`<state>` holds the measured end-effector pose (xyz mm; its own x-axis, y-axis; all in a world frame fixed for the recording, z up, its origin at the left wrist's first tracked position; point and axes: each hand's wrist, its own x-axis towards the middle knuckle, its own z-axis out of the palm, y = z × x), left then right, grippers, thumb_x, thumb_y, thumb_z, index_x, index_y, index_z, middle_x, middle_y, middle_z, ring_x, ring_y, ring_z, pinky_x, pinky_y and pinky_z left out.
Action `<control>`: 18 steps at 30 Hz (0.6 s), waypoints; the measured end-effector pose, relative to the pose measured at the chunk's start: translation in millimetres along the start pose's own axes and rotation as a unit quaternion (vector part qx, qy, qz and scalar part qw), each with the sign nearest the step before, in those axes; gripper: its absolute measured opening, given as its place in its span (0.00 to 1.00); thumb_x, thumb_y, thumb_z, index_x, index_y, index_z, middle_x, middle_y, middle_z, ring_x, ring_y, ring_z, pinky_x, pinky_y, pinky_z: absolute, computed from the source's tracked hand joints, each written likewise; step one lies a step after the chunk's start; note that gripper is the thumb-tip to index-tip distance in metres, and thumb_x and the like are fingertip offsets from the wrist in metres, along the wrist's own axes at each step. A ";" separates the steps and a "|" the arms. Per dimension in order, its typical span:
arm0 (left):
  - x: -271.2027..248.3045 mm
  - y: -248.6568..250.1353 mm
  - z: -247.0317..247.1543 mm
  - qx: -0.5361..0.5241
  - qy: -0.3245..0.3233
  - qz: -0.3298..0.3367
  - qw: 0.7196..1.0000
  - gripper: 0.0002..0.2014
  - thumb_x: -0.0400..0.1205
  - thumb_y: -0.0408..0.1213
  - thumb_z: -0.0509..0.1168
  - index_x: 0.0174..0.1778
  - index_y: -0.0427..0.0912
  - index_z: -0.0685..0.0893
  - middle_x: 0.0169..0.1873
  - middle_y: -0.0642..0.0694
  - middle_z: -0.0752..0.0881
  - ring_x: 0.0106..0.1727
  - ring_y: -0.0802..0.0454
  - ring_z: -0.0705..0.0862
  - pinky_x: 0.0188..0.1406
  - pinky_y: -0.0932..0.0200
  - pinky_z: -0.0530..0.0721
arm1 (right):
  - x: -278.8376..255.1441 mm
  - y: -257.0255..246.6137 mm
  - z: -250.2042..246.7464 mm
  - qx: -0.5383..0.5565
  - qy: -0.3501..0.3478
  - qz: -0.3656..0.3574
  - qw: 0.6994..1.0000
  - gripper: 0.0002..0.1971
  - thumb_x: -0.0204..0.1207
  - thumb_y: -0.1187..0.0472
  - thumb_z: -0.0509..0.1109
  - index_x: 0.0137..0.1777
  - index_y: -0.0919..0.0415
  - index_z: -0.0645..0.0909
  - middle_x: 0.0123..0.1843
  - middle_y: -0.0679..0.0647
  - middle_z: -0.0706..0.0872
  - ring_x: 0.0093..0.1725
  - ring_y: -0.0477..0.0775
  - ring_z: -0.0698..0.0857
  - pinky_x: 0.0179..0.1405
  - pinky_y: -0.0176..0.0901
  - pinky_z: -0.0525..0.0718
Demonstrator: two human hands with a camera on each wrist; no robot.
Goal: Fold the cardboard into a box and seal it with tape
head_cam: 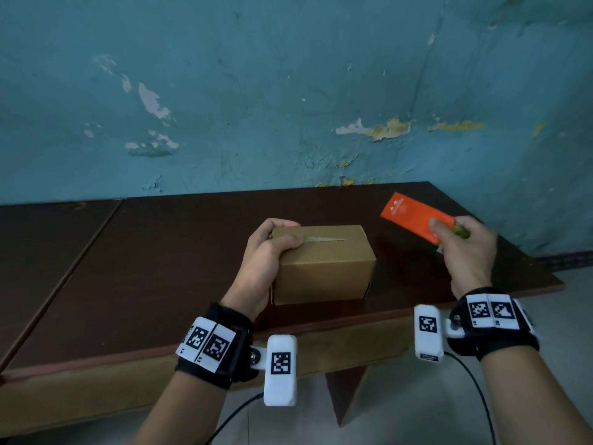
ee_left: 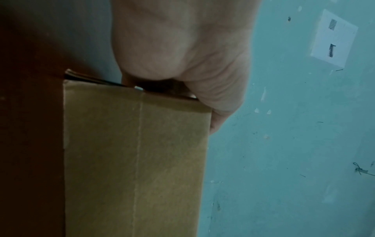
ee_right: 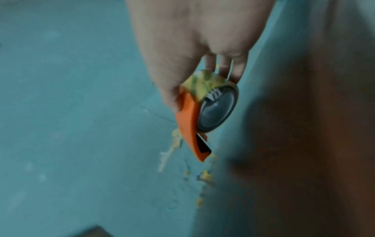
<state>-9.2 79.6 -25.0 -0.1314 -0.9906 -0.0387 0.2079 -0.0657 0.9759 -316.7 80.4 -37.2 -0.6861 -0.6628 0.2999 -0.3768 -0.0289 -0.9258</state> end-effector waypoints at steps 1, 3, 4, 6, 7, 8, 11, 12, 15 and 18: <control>-0.2 0.5 0.5 0.000 -0.002 -0.001 1.000 0.13 0.83 0.31 0.69 0.63 0.38 0.85 0.52 0.41 0.90 0.39 0.53 0.90 0.27 0.61 0.85 | -2.3 -7.4 -0.4 0.058 -0.016 0.010 0.998 0.11 0.74 0.50 0.79 0.39 0.55 0.83 0.50 0.59 0.86 0.44 0.55 0.87 0.45 0.47 0.84; -0.2 0.6 2.6 0.002 -0.005 -0.003 1.000 0.12 0.83 0.31 0.69 0.63 0.38 0.85 0.52 0.41 0.90 0.40 0.52 0.89 0.27 0.61 0.85 | -6.4 -23.6 0.3 0.157 -0.051 0.035 0.986 0.11 0.77 0.49 0.77 0.43 0.54 0.83 0.46 0.53 0.88 0.43 0.50 0.88 0.48 0.47 0.84; -0.2 0.0 4.1 0.004 -0.007 -0.003 1.000 0.12 0.83 0.32 0.69 0.63 0.39 0.85 0.52 0.41 0.90 0.42 0.51 0.89 0.28 0.60 0.86 | -10.5 -33.8 0.7 0.198 -0.071 0.047 0.977 0.10 0.79 0.47 0.76 0.46 0.53 0.84 0.47 0.51 0.89 0.44 0.47 0.89 0.50 0.47 0.84; -0.7 -1.5 7.3 0.010 -0.013 -0.002 1.000 0.11 0.83 0.32 0.69 0.61 0.40 0.85 0.53 0.41 0.90 0.44 0.49 0.89 0.30 0.58 0.86 | -18.8 -52.2 3.6 0.257 -0.125 0.063 0.956 0.10 0.81 0.45 0.72 0.53 0.50 0.84 0.50 0.48 0.91 0.48 0.44 0.92 0.50 0.49 0.87; -0.8 -2.3 8.5 0.012 -0.015 -0.002 1.000 0.11 0.83 0.33 0.70 0.61 0.40 0.85 0.53 0.41 0.90 0.45 0.48 0.89 0.30 0.57 0.87 | -22.3 -59.4 6.8 0.273 -0.151 0.068 0.948 0.11 0.82 0.44 0.70 0.55 0.49 0.85 0.53 0.50 0.92 0.52 0.46 0.92 0.51 0.53 0.88; -0.8 -2.9 9.4 0.013 -0.016 -0.002 1.000 0.11 0.83 0.33 0.70 0.61 0.40 0.85 0.53 0.41 0.90 0.45 0.48 0.89 0.31 0.57 0.87 | -26.6 -66.4 9.9 0.283 -0.170 0.074 0.941 0.13 0.83 0.43 0.69 0.56 0.49 0.86 0.56 0.53 0.92 0.56 0.49 0.92 0.51 0.56 0.89; -0.2 -3.1 10.8 0.009 -0.016 -0.001 1.000 0.10 0.82 0.32 0.70 0.60 0.39 0.85 0.51 0.41 0.91 0.44 0.48 0.89 0.31 0.57 0.87 | -41.8 -87.8 19.4 0.311 -0.205 0.085 0.924 0.15 0.84 0.42 0.67 0.50 0.50 0.89 0.51 0.52 0.93 0.53 0.52 0.93 0.47 0.60 0.91; 0.4 -3.2 10.9 0.008 -0.016 -0.001 1.000 0.10 0.82 0.32 0.70 0.59 0.39 0.85 0.50 0.41 0.91 0.44 0.48 0.89 0.32 0.56 0.87 | -45.9 -93.3 23.3 0.312 -0.221 0.078 0.921 0.16 0.84 0.43 0.66 0.44 0.50 0.90 0.43 0.49 0.93 0.46 0.49 0.93 0.46 0.58 0.91; 0.2 -3.8 11.6 0.009 -0.020 -0.001 1.000 0.09 0.82 0.31 0.70 0.58 0.38 0.85 0.48 0.41 0.90 0.44 0.47 0.88 0.33 0.56 0.87 | -59.7 -106.7 35.4 0.304 -0.279 0.049 0.910 0.24 0.86 0.45 0.64 0.32 0.50 0.91 0.30 0.46 0.87 0.31 0.43 0.88 0.35 0.45 0.89; 0.8 -5.1 13.6 -0.001 -0.023 0.009 1.000 0.05 0.82 0.28 0.69 0.51 0.40 0.85 0.46 0.40 0.90 0.44 0.47 0.88 0.34 0.57 0.87 | -70.8 -111.8 47.8 0.295 -0.313 0.034 0.902 0.20 0.85 0.45 0.65 0.40 0.53 0.92 0.35 0.51 0.89 0.35 0.47 0.89 0.40 0.47 0.89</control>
<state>-23.5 80.8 -27.1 -0.1714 -0.9851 -0.0118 0.2128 -0.0487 0.9759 -196.2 94.8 34.2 -0.1391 -0.9655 0.2201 0.1764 -0.2429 -0.9539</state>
